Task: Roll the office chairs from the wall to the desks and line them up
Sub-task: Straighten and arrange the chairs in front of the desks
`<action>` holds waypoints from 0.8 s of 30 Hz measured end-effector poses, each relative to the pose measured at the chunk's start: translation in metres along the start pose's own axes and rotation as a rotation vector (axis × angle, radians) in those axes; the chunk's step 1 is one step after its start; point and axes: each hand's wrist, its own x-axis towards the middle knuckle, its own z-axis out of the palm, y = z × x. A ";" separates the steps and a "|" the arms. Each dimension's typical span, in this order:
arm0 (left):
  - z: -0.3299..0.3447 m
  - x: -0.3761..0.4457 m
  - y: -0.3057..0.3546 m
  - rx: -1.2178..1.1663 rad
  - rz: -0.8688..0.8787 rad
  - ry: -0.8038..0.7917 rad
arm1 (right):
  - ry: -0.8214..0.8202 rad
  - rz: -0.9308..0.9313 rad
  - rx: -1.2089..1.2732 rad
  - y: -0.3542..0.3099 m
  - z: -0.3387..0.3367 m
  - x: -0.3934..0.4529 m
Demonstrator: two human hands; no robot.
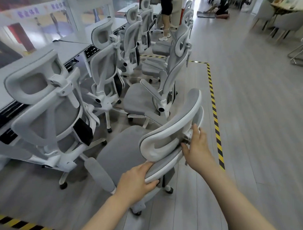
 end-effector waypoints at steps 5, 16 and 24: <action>0.011 0.008 0.022 -0.003 -0.045 0.059 | 0.012 -0.019 0.040 0.008 -0.005 0.023; 0.021 0.044 0.040 0.043 -0.108 0.103 | -0.035 -0.069 0.004 0.013 -0.008 0.080; 0.016 0.073 0.048 0.010 -0.172 0.162 | -0.091 -0.110 -0.060 0.002 -0.007 0.126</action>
